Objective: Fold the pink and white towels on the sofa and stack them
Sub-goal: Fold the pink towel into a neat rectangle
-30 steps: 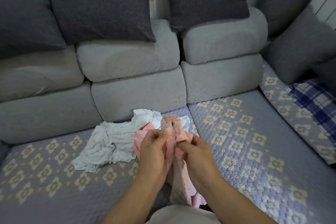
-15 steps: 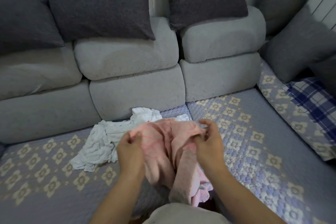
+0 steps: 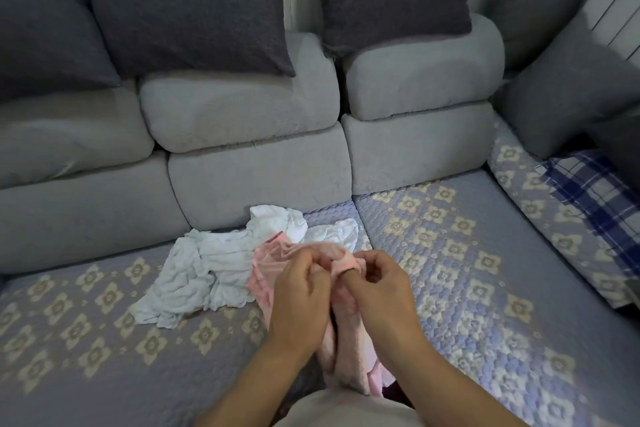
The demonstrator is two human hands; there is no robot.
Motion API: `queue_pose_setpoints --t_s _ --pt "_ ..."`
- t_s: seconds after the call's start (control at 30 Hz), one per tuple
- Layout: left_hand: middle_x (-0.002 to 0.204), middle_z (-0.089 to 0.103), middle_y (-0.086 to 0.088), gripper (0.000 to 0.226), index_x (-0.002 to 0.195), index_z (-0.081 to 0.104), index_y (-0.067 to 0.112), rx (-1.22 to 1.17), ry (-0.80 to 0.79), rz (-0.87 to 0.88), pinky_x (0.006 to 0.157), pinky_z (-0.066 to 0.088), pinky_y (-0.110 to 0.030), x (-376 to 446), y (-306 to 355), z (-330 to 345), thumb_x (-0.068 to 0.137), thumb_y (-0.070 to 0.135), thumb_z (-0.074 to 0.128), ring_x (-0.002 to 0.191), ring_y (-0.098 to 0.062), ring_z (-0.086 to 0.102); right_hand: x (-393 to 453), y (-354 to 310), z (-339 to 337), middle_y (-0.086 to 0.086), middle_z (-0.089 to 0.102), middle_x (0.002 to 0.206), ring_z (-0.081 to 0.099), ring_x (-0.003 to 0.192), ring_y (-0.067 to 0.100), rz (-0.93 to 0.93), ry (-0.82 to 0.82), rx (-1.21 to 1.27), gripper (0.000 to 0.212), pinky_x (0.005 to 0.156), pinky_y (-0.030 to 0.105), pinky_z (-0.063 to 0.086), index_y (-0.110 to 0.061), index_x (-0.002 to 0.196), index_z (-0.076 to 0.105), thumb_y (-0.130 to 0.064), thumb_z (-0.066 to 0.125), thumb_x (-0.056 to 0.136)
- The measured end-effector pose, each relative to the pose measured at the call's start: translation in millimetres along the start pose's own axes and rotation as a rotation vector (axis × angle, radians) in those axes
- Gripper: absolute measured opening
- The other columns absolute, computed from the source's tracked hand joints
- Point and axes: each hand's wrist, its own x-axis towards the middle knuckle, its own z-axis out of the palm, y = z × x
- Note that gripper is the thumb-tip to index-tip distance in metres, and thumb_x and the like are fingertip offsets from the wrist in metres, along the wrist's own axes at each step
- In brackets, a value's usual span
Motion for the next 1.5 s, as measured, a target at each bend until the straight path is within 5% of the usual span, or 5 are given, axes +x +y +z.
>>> queue_pose_setpoints --t_s 0.27,0.47,0.73,1.27,1.5 --pt "0.107 0.070 0.016 0.028 0.108 0.070 0.029 0.015 -0.223 0.133 0.091 0.048 -0.018 5 -6 -11 0.085 0.015 0.077 0.107 -0.007 0.065 11 -4 -16 0.001 0.074 0.085 0.069 0.086 0.019 -0.052 -0.167 -0.107 0.015 0.079 0.035 0.057 -0.020 0.087 0.074 -0.006 0.070 0.087" --pt "0.091 0.066 0.020 0.020 0.083 0.074 0.025 0.064 -0.103 0.221 0.085 0.042 -0.007 15 -6 -19 0.086 0.005 0.071 0.095 -0.004 0.064 13 9 -23 0.027 0.068 0.093 0.068 0.087 0.032 0.276 -0.473 0.524 0.012 0.085 0.036 0.058 0.009 0.099 0.067 0.001 0.063 0.090" --pt "0.085 0.061 0.024 0.023 0.086 0.076 0.020 0.118 -0.230 0.282 0.077 0.042 -0.007 13 -10 -28 0.085 -0.003 0.073 0.082 -0.001 0.062 18 8 -21 0.016 0.072 0.089 0.067 0.081 0.030 0.078 -0.042 0.121 0.011 0.081 0.047 0.056 -0.009 0.093 0.067 -0.016 0.061 0.098" --pt "0.090 0.071 0.003 0.008 0.086 0.077 0.026 0.060 -0.434 0.177 0.087 0.053 -0.033 18 0 -28 0.090 0.023 0.071 0.095 -0.020 0.067 -7 -2 -24 -0.010 0.072 0.096 0.066 0.098 0.003 -0.170 -0.353 -0.207 0.015 0.084 0.027 0.057 -0.021 0.096 0.067 -0.015 0.076 0.085" --pt "0.104 0.064 0.017 0.054 0.114 0.060 0.047 0.410 -0.462 -0.069 0.085 0.044 -0.018 55 -35 -95 0.075 0.018 0.083 0.098 0.002 0.058 104 29 -94 0.006 0.064 0.092 0.062 0.080 0.021 0.067 0.321 -0.290 0.007 0.062 0.030 0.050 -0.011 0.101 0.061 -0.010 0.060 0.094"
